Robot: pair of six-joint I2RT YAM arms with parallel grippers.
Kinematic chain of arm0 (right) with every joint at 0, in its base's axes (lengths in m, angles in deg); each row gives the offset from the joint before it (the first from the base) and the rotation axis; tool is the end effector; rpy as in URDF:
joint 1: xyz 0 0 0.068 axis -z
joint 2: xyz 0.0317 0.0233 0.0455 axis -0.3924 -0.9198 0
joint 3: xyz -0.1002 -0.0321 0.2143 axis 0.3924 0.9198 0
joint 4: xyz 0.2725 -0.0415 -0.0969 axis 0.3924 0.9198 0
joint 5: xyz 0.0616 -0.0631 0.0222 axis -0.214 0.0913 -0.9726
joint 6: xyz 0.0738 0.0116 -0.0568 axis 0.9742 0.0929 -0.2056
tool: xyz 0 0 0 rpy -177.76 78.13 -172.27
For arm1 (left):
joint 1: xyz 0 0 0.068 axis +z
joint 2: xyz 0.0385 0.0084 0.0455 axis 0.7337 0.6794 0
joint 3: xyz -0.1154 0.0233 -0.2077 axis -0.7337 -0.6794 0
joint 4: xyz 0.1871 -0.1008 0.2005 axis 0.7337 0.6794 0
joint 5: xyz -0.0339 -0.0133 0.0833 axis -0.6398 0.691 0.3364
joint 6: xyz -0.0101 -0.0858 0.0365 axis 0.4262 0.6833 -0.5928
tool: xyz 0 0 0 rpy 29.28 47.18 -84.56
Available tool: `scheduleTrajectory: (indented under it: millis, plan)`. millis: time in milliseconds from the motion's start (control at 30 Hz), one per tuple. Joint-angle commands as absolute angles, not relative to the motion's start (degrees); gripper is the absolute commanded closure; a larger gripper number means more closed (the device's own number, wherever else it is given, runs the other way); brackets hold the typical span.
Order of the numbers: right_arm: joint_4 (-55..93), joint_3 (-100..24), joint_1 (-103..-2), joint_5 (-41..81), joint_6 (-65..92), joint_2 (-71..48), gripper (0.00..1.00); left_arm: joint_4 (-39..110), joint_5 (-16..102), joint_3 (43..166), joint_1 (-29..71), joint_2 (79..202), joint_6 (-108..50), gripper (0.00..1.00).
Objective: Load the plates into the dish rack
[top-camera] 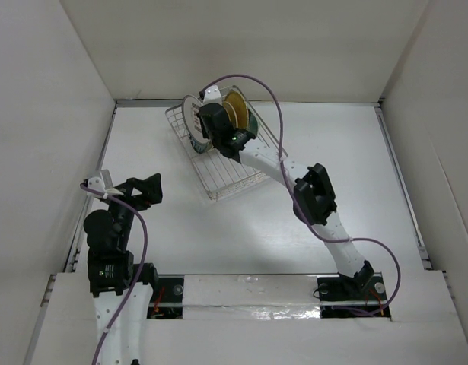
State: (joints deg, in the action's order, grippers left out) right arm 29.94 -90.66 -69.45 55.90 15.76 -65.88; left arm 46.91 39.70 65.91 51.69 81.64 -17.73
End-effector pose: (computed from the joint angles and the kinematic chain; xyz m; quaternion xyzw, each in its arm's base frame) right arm 0.4479 0.4117 0.2501 -0.1191 0.7916 0.0883 0.5928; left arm 0.2047 -0.0005 0.3373 -0.0848 0.6535 -0.1857 0.7289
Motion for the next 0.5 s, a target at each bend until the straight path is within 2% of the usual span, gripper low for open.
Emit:
scheduleTrajectory:
  millis: [0, 300, 333, 400, 433, 467]
  plan:
    - [27.93, -94.87, -70.91, 60.84, 14.06, -64.91, 1.00, 44.93, 40.00, 65.64, 51.24, 80.95, -18.25, 0.11]
    - [25.20, -88.98, -73.37, 57.53, 15.81, -66.15, 1.00, 44.58, 39.65, 65.29, 51.24, 81.12, -17.81, 0.10]
    - [25.11, -88.20, -73.38, 56.46, 16.95, -65.80, 0.96, 44.40, 38.95, 65.20, 51.24, 81.04, -17.73, 0.10]
    - [23.89, -86.96, -73.38, 54.61, 17.31, -63.52, 0.79, 43.87, 38.33, 65.11, 51.24, 81.21, -17.73, 0.09]
    - [22.92, -85.83, -73.38, 52.52, 17.57, -62.29, 0.60, 43.87, 38.33, 65.02, 51.24, 81.30, -17.73, 0.09]
    - [21.87, -82.94, -73.38, 51.45, 17.66, -60.80, 0.52, 43.96, 38.42, 65.11, 51.24, 81.39, -17.64, 0.08]
